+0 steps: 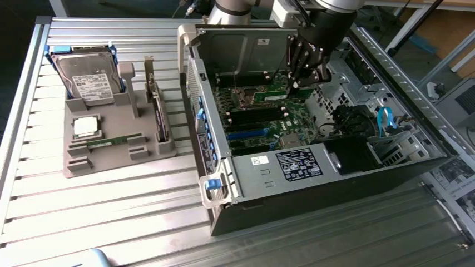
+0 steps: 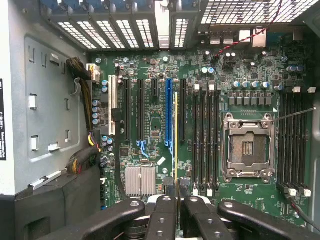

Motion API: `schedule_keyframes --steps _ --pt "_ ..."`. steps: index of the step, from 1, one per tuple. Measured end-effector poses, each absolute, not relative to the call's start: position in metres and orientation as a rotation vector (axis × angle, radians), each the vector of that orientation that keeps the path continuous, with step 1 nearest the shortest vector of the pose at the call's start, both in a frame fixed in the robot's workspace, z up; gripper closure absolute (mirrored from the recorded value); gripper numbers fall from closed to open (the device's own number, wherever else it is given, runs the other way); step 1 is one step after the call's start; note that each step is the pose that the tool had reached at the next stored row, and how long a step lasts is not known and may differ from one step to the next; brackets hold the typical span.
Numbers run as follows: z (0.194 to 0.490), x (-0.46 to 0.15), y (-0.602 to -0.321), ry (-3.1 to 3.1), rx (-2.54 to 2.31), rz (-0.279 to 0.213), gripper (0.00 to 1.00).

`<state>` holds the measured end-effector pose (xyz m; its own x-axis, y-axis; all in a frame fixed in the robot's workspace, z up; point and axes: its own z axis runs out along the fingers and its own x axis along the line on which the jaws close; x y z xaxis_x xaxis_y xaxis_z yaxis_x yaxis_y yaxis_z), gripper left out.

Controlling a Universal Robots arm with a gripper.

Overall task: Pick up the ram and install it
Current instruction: 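Insert the ram into the slot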

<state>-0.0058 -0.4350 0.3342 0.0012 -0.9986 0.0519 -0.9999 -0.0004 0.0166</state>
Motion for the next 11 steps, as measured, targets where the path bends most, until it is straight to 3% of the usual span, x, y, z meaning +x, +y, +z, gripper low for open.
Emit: schedule_keyframes --steps 11 --pt "0.3296 -0.0057 -0.4345 -2.186 2.188 0.039 0.87"
